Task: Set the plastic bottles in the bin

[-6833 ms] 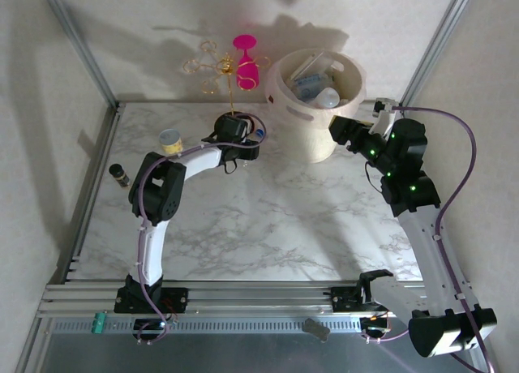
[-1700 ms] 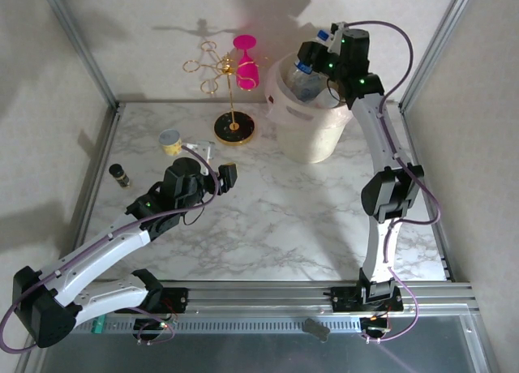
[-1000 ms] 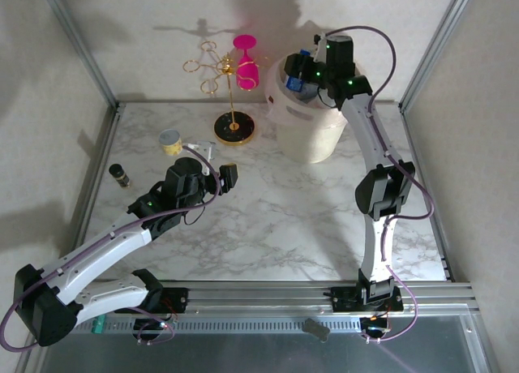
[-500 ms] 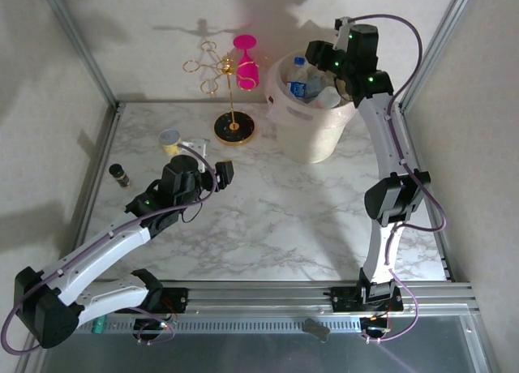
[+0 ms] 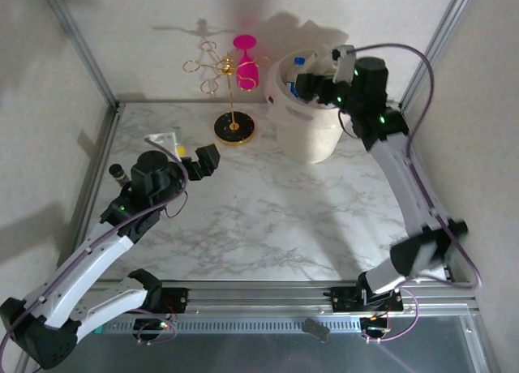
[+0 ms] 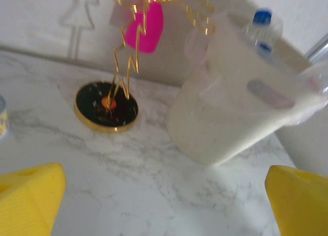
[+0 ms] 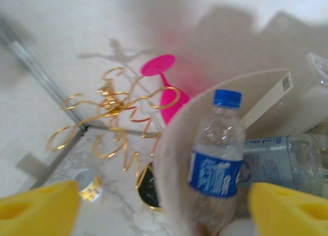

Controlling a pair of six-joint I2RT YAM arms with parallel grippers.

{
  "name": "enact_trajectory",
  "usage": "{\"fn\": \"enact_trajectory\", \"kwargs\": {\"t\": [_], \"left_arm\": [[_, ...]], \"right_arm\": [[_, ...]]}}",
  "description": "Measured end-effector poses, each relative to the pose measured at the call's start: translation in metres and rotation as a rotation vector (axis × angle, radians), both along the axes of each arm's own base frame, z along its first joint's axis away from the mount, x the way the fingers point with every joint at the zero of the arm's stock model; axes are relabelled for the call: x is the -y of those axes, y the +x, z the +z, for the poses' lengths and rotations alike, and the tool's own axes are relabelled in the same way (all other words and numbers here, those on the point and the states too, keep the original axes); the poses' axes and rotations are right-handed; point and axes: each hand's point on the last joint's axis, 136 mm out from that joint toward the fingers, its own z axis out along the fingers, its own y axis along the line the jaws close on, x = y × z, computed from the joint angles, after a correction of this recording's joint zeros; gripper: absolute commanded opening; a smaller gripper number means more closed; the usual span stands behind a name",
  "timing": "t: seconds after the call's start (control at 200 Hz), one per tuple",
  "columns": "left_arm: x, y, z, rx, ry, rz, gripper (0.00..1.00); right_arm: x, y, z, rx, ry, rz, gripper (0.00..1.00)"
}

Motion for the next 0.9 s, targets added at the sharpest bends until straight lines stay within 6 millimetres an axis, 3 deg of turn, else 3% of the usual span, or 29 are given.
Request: {"fn": "enact_trajectory", "kwargs": {"t": [0.115, 0.185, 0.255, 0.37, 0.461, 0.506, 0.691, 0.901], "left_arm": [[-0.025, -0.007, 0.033, 0.108, 0.002, 0.101, 0.99], [-0.031, -0.009, 0.047, 0.175, 0.03, 0.124, 0.99], [-0.029, -0.008, 0.056, 0.237, 0.085, 0.111, 0.99], [-0.02, 0.01, 0.047, 0.261, 0.169, 0.105, 0.99], [-0.01, 0.031, 0.019, 0.24, 0.245, 0.093, 0.99], [-0.012, 0.036, -0.006, 0.222, 0.255, 0.104, 0.99], [-0.077, 0.024, -0.109, 0.186, 0.241, 0.308, 0.99], [-0.118, 0.048, -0.158, 0.086, 0.346, 0.433, 0.99]], "right_arm": [[0.022, -0.067, 0.027, 0.18, 0.006, -0.006, 0.99], [0.037, -0.096, 0.026, 0.273, -0.009, -0.031, 0.99], [0.05, -0.118, 0.013, 0.352, -0.035, -0.061, 0.99], [0.06, -0.135, -0.041, 0.396, -0.121, -0.077, 0.99], [0.064, -0.133, -0.088, 0.347, -0.184, -0.091, 0.99], [0.065, -0.131, -0.108, 0.313, -0.211, -0.099, 0.99], [0.081, -0.122, -0.161, 0.256, -0.228, -0.194, 0.99], [0.117, -0.094, -0.241, 0.152, -0.29, -0.402, 0.99]]}}
